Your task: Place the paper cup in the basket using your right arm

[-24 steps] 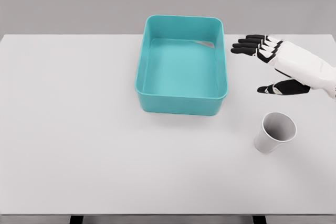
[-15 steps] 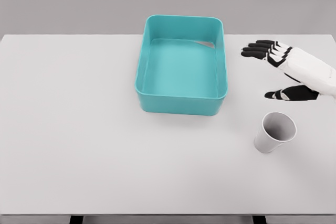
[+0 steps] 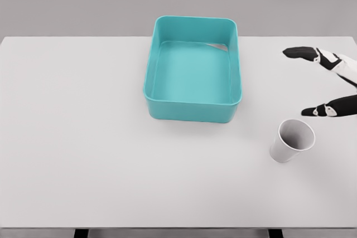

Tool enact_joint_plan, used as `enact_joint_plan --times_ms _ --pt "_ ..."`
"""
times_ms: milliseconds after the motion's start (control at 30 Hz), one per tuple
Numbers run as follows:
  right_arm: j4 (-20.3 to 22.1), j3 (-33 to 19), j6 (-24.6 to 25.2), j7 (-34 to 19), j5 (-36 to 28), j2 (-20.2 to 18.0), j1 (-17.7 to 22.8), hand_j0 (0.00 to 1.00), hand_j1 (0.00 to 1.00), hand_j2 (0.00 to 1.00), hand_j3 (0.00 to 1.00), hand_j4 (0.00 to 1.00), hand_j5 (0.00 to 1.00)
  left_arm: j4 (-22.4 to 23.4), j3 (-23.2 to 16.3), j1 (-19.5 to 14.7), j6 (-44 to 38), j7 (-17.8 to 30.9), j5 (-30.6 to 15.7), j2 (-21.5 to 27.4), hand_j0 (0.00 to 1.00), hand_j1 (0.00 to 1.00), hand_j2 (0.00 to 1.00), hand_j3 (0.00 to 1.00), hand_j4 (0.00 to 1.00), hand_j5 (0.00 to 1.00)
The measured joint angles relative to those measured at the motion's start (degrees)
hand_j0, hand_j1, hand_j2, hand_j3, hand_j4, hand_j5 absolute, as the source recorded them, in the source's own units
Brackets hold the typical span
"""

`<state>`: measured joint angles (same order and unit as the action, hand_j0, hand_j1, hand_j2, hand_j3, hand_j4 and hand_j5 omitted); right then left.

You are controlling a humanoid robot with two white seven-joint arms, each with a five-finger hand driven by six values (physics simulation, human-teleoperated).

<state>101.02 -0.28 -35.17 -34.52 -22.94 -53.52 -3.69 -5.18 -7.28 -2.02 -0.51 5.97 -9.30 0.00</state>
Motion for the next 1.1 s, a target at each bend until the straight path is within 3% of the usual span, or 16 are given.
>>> enact_joint_plan --times_ms 100,267,500,667,933,1100 --pt "0.0 -1.5 0.0 -0.3 -1.0 0.4 3.2 1.0 1.0 1.0 1.0 1.0 1.0 0.0 0.0 0.0 0.0 0.0 0.0 0.0 1.0 1.0 1.0 1.0 1.0 1.0" --pt "-0.1 -2.9 0.9 -0.5 -11.2 0.5 6.2 1.0 1.0 1.0 1.0 1.0 1.0 0.0 0.0 0.0 0.0 0.0 0.0 0.0 1.0 1.0 1.0 1.0 1.0 1.0" --pt "-0.2 -4.3 4.2 -0.5 -18.1 0.5 12.9 1.0 1.0 1.0 1.0 1.0 1.0 0.0 0.0 0.0 0.0 0.0 0.0 0.0 1.0 1.0 1.0 1.0 1.0 1.0" --pt "-0.2 -6.5 5.3 -0.5 -19.4 0.4 19.3 1.0 1.0 1.0 1.0 1.0 1.0 0.0 0.0 0.0 0.0 0.0 0.0 0.0 1.0 1.0 1.0 1.0 1.0 1.0" --pt "-1.6 -7.0 7.0 -0.5 -19.0 1.1 21.9 1.0 1.0 1.0 1.0 1.0 1.0 0.0 0.0 0.0 0.0 0.0 0.0 0.0 1.0 1.0 1.0 1.0 1.0 1.0" --pt "-4.4 -6.9 8.3 -0.5 -18.8 3.8 22.0 1.0 1.0 1.0 1.0 1.0 1.0 0.0 0.0 0.0 0.0 0.0 0.0 0.0 1.0 1.0 1.0 1.0 1.0 1.0"
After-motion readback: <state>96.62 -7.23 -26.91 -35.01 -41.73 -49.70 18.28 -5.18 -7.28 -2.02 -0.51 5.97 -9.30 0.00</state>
